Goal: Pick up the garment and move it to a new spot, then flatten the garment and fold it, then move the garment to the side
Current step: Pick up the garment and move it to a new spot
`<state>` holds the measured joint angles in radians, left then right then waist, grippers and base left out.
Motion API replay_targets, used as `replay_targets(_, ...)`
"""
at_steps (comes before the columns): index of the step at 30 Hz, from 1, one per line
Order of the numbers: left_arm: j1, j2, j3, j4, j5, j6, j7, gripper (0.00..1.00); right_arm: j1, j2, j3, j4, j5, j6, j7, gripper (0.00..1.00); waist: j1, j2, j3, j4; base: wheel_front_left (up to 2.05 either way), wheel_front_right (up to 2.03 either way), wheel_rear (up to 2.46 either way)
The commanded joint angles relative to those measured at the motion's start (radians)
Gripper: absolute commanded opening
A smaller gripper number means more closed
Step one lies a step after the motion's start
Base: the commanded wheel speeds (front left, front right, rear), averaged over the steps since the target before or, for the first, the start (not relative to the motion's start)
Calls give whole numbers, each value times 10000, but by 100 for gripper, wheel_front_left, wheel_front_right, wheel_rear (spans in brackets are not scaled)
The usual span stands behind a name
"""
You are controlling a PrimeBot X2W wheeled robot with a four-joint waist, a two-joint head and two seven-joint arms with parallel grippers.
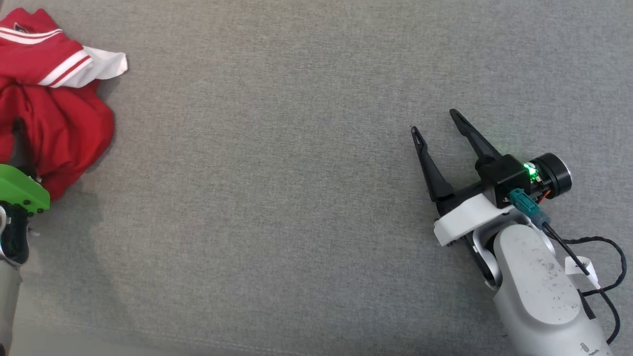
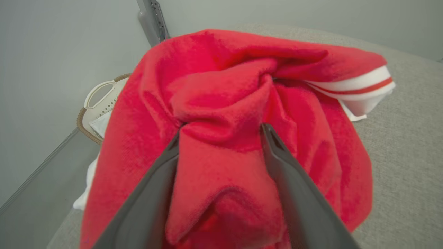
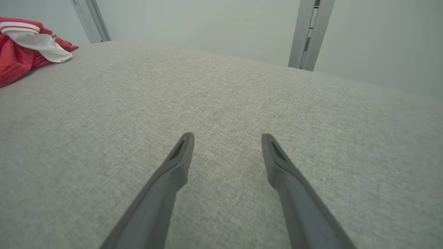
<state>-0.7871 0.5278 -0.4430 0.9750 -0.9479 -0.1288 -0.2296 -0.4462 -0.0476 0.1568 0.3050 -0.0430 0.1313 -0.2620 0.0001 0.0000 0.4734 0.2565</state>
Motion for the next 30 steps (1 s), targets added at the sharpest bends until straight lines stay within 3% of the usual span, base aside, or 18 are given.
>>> replay_targets(1, -198, 60, -124, 104, -200, -29, -41, 0, 51, -56, -21, 2, 44, -10, -39, 100, -1, 0, 130, -236, 0, 0, 0)
replay_targets(8, -679, 358, -596, -308, -553, -29, -346, 0, 349, -49, -134, -33, 149, -10, -36, 100, -1, 0, -427, -158, 0, 0, 0)
replay_targets(14, -1061, 676, 157, -1991, 25, -30, -357, 0, 739, -51, -114, 20, 435, -10, -36, 100, -1, 0, -1173, -123, 0, 0, 0)
replay_targets(22, -624, 68, 842, -4285, 648, -30, -362, 0, 1412, -49, -57, -27, 873, -10, -36, 100, -1, 0, -2274, -572, 0, 0, 0)
replay_targets(30, -202, -736, 690, -5755, 689, -30, -351, 0, 1835, -48, 103, -221, 1215, -10, -36, 100, -1, 0, -2853, -1797, 0, 0, 0)
